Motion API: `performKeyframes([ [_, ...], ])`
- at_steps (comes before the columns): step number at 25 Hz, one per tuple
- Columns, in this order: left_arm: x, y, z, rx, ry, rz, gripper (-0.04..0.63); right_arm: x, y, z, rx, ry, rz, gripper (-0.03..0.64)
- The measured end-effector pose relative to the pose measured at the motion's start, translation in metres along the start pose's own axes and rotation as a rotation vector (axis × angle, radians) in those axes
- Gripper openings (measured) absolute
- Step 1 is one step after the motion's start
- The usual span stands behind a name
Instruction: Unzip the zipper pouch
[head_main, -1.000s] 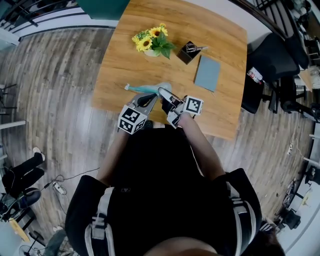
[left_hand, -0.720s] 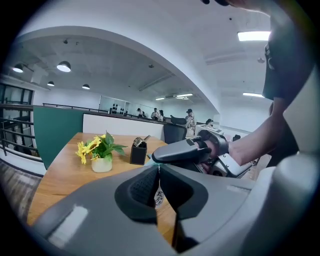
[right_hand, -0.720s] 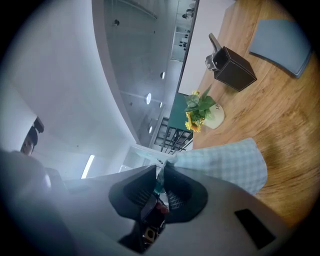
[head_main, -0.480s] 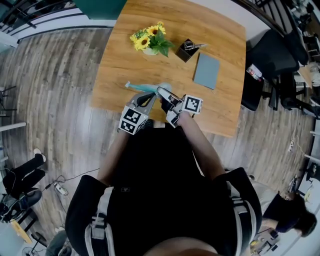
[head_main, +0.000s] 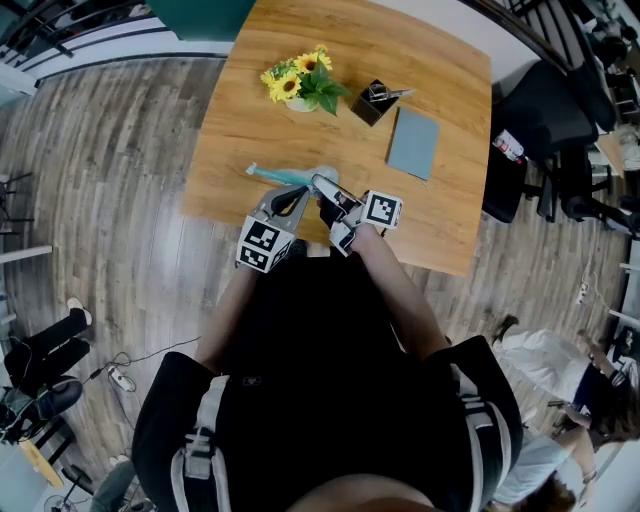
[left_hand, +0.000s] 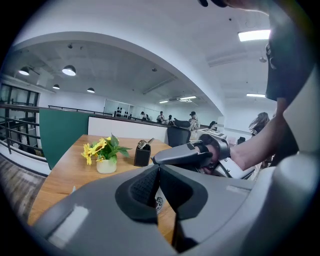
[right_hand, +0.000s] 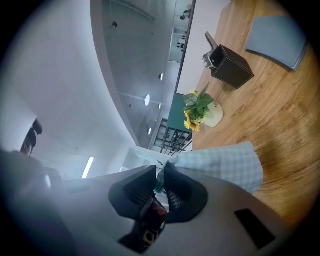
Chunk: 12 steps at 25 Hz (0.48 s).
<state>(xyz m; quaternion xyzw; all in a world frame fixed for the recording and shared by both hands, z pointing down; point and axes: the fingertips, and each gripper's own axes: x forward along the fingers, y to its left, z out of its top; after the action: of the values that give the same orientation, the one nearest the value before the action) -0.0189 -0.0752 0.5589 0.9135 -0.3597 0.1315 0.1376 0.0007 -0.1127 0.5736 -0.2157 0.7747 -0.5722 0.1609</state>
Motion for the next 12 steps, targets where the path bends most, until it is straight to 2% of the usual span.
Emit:
performKeyframes([
  [12,-0.0001,0.0056,-0.0058,-0.017,0.016,0.024,0.005,-0.0045,-0.0022,-0.0008,-0.002,-0.002,-0.016,0.051],
])
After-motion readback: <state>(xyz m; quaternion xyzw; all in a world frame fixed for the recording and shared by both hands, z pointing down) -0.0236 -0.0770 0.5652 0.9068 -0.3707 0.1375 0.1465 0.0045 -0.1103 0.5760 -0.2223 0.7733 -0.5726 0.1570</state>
